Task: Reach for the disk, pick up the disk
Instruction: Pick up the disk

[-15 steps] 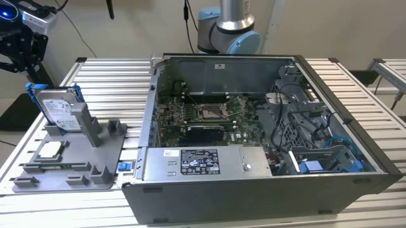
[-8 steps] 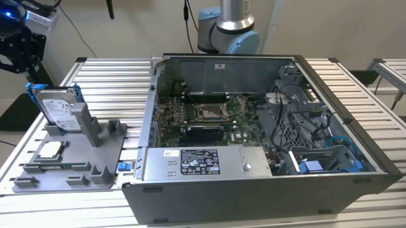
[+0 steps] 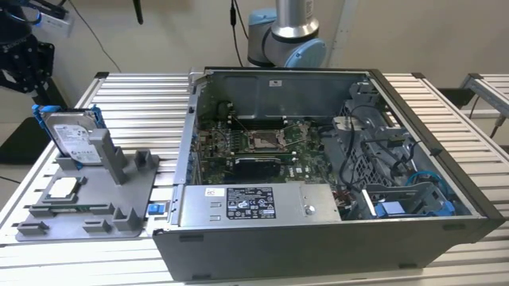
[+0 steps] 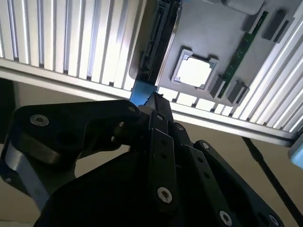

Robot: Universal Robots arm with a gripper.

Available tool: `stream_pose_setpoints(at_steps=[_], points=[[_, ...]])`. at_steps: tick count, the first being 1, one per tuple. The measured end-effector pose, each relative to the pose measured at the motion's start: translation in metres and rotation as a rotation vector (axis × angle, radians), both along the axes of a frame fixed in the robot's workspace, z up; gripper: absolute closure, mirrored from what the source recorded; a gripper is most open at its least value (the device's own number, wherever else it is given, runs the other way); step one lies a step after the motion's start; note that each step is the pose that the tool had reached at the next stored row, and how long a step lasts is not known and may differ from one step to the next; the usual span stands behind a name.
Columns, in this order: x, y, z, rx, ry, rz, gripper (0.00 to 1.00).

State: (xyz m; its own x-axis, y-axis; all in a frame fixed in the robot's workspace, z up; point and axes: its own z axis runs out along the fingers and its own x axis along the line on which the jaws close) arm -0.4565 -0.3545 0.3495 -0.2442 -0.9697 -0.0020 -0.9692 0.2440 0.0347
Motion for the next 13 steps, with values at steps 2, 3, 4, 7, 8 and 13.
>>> stream_pose_setpoints(at_steps=[2,3,4,7,8,13], points=[[0.0,0.0,-0.0001,0.0001,-0.0001,0.035,1.0],[0.0,0.0,-0.0002,0.0004,-0.0002,0.052,1.0],[0.0002,0.0001,-0.0002,0.0006,-0.0002,0.065,1.0],[0.0005,0.0001,-0.0002,0.0008,-0.0002,0.074,1.0],[0.0005,0.0001,-0.0002,0.0008,-0.0002,0.074,1.0],[0.0005,0.0058,-0.0003,0.0006,0.0001,0.074,0.0]])
